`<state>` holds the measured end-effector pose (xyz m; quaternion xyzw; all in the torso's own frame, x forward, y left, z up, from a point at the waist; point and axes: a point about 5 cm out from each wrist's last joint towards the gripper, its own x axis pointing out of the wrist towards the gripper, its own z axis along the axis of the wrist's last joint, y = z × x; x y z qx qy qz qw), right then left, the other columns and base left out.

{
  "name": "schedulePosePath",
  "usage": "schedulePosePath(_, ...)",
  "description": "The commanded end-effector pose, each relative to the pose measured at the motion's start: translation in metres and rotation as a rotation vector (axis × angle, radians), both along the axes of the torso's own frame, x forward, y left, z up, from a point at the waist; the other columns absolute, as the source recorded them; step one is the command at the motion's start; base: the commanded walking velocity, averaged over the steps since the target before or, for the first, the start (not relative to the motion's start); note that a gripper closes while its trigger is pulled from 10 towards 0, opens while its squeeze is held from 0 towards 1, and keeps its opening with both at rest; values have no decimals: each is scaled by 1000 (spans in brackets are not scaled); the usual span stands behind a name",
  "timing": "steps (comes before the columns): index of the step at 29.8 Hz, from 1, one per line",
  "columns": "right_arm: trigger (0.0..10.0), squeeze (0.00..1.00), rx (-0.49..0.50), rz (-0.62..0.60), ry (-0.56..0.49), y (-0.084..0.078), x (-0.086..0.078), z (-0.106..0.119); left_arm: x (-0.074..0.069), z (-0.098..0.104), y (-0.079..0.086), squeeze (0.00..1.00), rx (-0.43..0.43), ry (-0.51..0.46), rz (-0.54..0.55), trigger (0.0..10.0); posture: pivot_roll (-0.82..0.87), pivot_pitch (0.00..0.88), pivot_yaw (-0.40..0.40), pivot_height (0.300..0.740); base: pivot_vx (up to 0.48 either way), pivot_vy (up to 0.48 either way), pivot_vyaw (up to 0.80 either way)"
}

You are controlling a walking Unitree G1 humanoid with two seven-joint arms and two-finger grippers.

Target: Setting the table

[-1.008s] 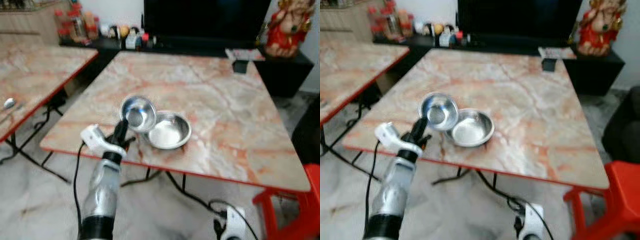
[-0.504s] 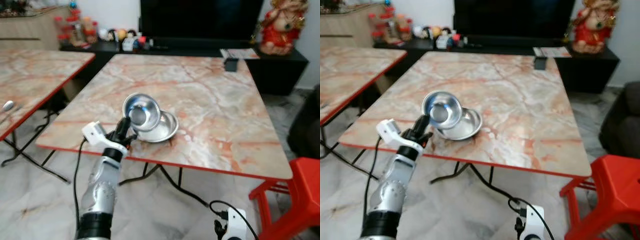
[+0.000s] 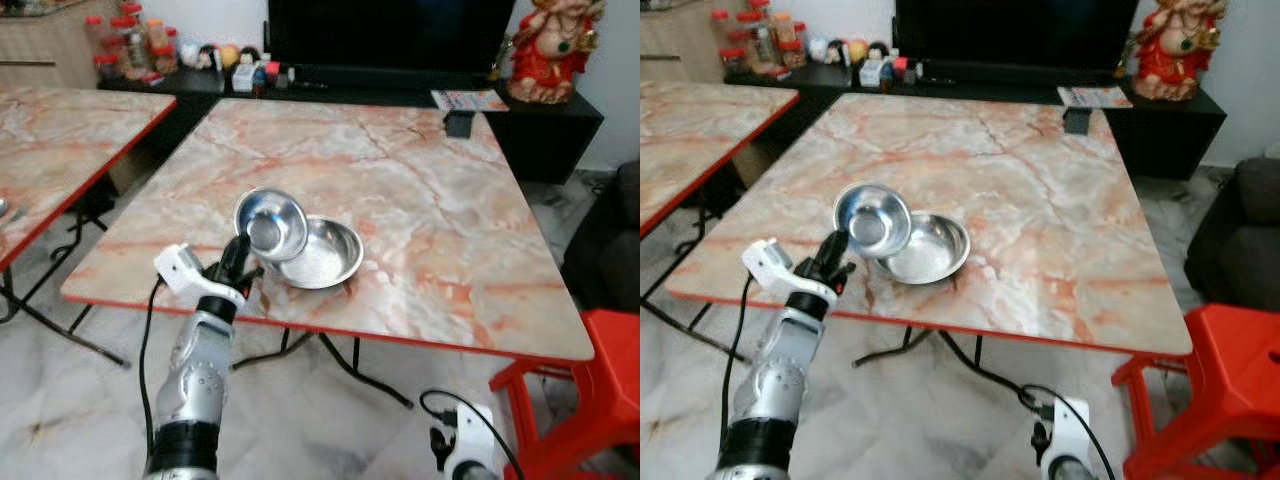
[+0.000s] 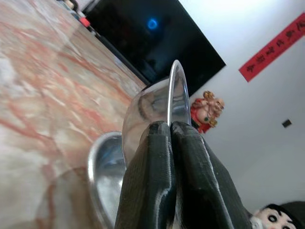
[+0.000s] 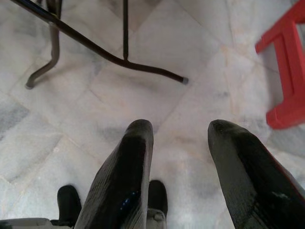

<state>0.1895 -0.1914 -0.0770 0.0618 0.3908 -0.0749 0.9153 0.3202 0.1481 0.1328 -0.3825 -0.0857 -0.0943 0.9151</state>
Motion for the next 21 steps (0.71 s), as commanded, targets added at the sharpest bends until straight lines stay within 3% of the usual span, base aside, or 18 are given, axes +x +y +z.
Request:
schedulePosePath(1,10000,0,4,-6,9,1,-2,-1,3,4,-2,0,-7,-15,-7,10000,23,0,-13,740,0,0,-719)
schedulePosePath(6,10000,0,9,-23,14,1,-6,-3,5,6,-3,0,-4,-16,-22,10000,10,0,1,740,0,0,-645)
schedulePosePath(15,10000,0,4,-33,16,-1,-7,-3,8,8,-9,0,-2,-23,-55,10000,12,0,4,740,0,0,0)
schedulePosePath(21,10000,0,11,-29,14,2,-5,-3,7,6,-8,0,2,-16,-61,10000,15,0,5,740,0,0,-694)
